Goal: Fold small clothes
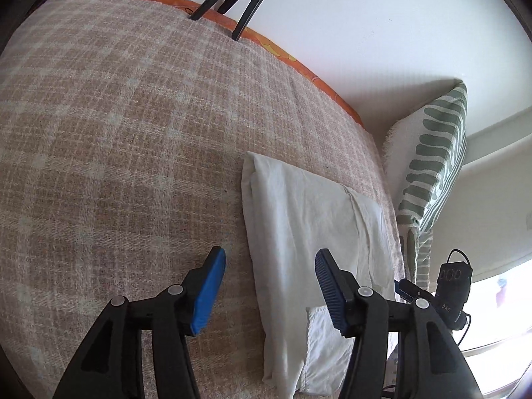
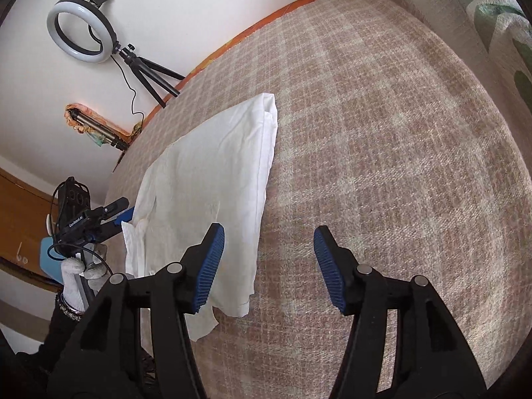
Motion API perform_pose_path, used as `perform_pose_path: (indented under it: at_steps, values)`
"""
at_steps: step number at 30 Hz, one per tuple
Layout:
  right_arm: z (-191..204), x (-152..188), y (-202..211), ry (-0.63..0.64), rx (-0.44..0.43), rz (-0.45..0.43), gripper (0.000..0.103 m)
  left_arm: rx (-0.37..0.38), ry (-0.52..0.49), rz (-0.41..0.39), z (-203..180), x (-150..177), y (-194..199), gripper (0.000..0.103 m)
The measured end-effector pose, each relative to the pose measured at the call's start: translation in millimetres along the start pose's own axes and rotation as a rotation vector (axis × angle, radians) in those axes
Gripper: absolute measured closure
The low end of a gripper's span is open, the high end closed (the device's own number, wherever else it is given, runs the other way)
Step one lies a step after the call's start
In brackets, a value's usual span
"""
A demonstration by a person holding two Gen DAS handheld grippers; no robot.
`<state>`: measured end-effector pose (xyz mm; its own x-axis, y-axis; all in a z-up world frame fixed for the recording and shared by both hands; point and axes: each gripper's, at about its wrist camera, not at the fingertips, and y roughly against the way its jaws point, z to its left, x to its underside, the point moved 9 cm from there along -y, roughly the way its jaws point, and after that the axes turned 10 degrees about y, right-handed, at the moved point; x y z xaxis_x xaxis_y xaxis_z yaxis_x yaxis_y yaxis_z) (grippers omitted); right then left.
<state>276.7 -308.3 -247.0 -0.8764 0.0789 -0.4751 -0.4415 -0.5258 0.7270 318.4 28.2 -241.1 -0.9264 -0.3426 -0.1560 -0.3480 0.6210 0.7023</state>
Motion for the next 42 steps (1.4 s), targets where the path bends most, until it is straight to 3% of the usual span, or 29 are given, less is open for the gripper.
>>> perform_pose_path:
  at_steps: [13,18,21,29,34,42]
  values:
    - [7.0,-8.1,-22.2,-0.036,-0.118,-0.023,0.044,0.036,-0.004,0.017,-7.4,1.8,-16.5,0.047]
    - [11.9,-8.2,-29.6,-0.072,-0.185,-0.024,0.047,0.048,0.011,0.032,-8.6,2.9,-24.7,0.065]
    - [22.0,-7.4,-38.2,-0.068,-0.207,-0.003,0.059,0.038,0.000,0.031,-12.5,4.4,-27.6,0.075]
    - [42.8,-9.4,-32.6,0.017,-0.105,-0.010,0.085,-0.053,-0.160,-0.047,-32.2,9.1,-19.3,0.088]
    - [56.5,-10.3,-27.4,0.087,-0.029,-0.015,0.088,-0.090,-0.241,-0.095,-49.4,15.0,-12.4,0.090]
    - [92.9,-16.8,-7.8,0.168,-0.001,-0.062,0.090,-0.091,-0.313,-0.156,-61.9,20.9,18.0,0.091]
